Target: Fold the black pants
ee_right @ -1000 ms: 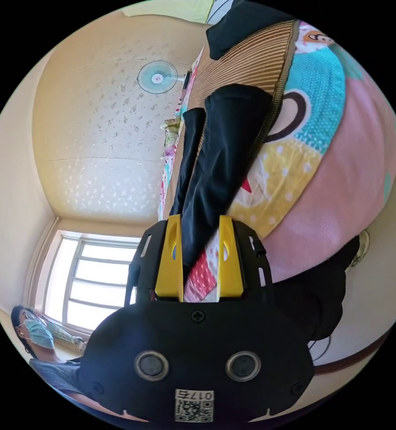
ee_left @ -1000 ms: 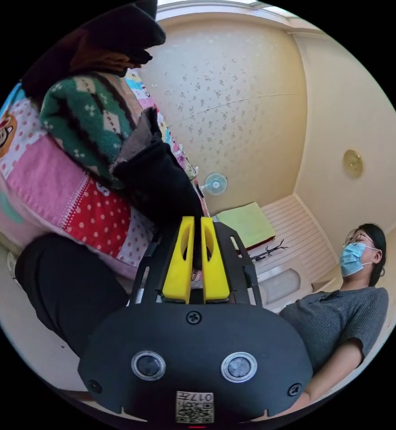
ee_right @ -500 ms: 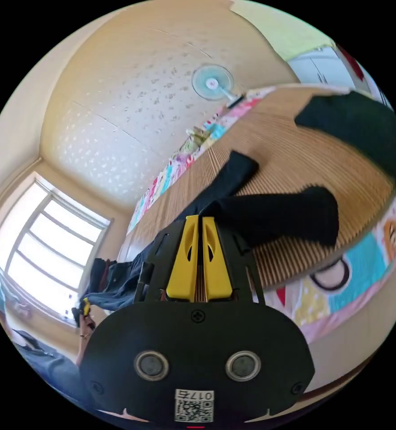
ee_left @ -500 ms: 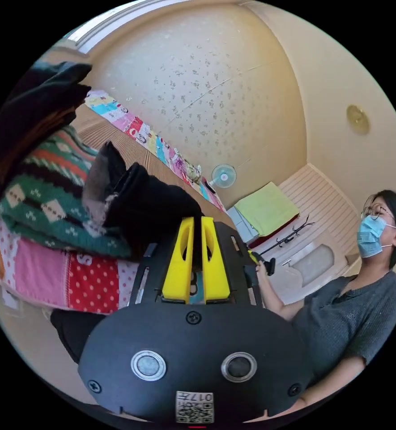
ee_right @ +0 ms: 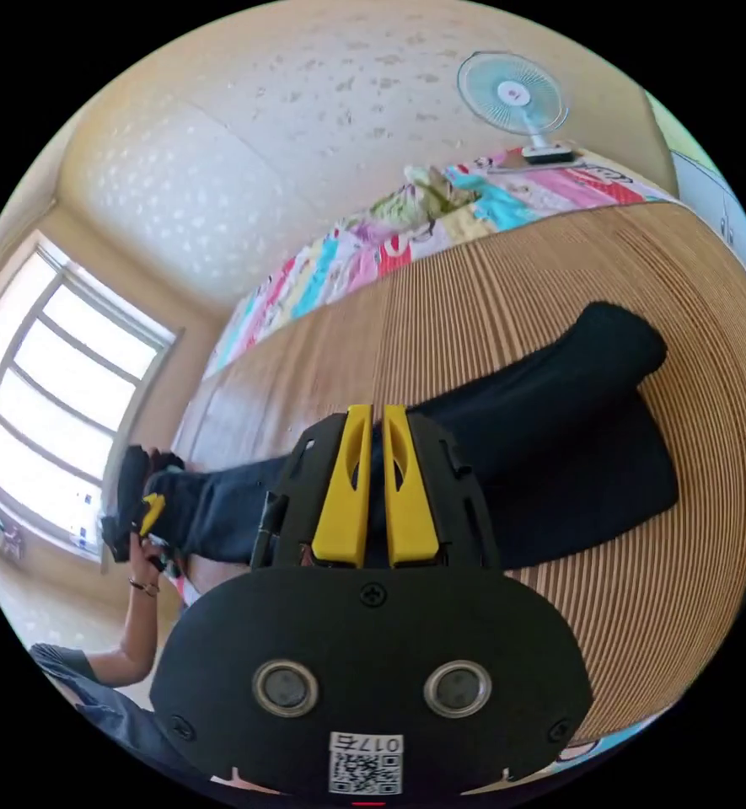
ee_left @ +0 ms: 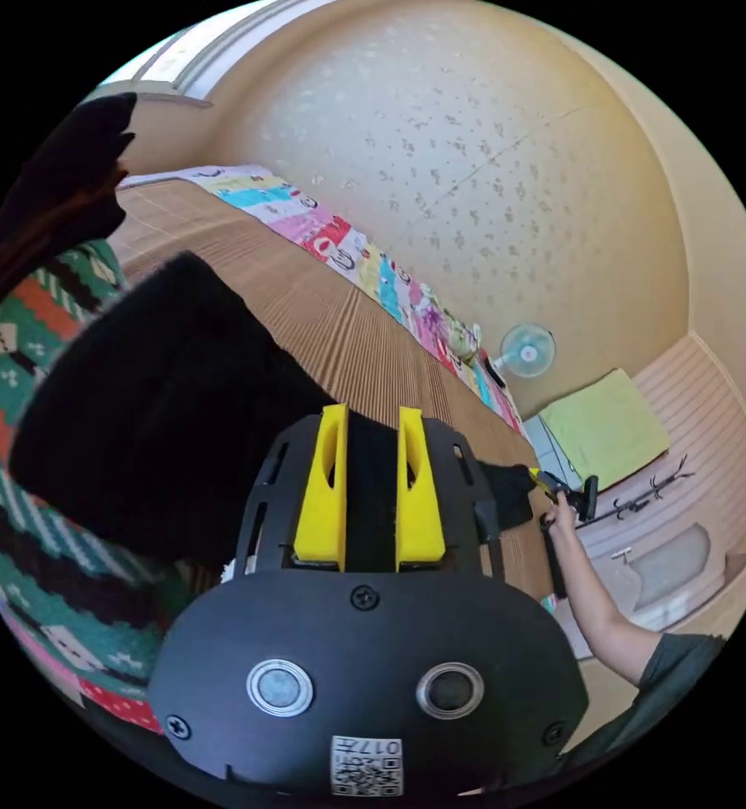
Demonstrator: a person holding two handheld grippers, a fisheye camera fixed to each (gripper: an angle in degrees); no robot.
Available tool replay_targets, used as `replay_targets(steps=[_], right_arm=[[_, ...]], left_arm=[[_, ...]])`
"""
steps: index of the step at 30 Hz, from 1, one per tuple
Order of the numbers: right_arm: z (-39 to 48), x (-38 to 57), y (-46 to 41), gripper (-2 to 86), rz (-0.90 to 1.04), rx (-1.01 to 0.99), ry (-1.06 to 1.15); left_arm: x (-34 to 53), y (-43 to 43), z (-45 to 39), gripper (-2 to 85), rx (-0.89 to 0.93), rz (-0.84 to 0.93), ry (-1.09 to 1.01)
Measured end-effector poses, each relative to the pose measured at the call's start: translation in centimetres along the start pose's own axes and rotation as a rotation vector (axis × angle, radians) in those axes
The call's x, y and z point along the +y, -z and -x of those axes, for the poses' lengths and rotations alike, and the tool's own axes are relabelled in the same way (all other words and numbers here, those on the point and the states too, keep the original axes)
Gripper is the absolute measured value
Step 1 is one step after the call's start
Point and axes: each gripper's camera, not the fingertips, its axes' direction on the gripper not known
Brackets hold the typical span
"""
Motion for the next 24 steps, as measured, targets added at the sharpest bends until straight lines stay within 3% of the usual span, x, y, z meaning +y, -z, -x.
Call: replay_targets(steps=[1,2,3,5,14,18,23,24], right_arm=[[-0.3,0.9,-3.7,1.2,0.17,0.092,0.024],[-0.3,1.6,-4.6,1.1,0.177,0.103,0.062],[-0.5,3.6,-3.9,0.8,0.057,0.088,0.077],[-1.4,5.7,-3.3,0.5,0.054,0.032,-0.011],[-0.3,21.6,1.1,0.3,0.033,0.067,0.025],[-0.9,28.9,2.8,0.6,-0.103,0.051,-0.02],[-3.4,30.2,5.6,2.0,-0.189,-0.091,-0.149],[-4.5,30.8,7.3,3.0,-0.298,-0.087,-0.21]], left_arm=[[0.3,-3.2,0.1,6.1,-0.009,0.152,-0.02],[0.5,-5.0,0.4,4.3,-0.037,0.255,-0.024],[1.3,-7.8,0.8,0.8,-0.114,0.389,-0.061],[2.3,-7.0,1.4,-0.1,-0.089,0.321,-0.041],[10.0,-2.5,-0.3,-1.0,-0.175,0.348,-0.119],[14.3,-0.7,-0.1,-1.0,-0.156,0.346,-0.094],[16.1,0.4,-0.8,-0.8,-0.167,0.305,-0.109],[16.4,0.7,-0.6,-0.7,-0.144,0.305,-0.096]])
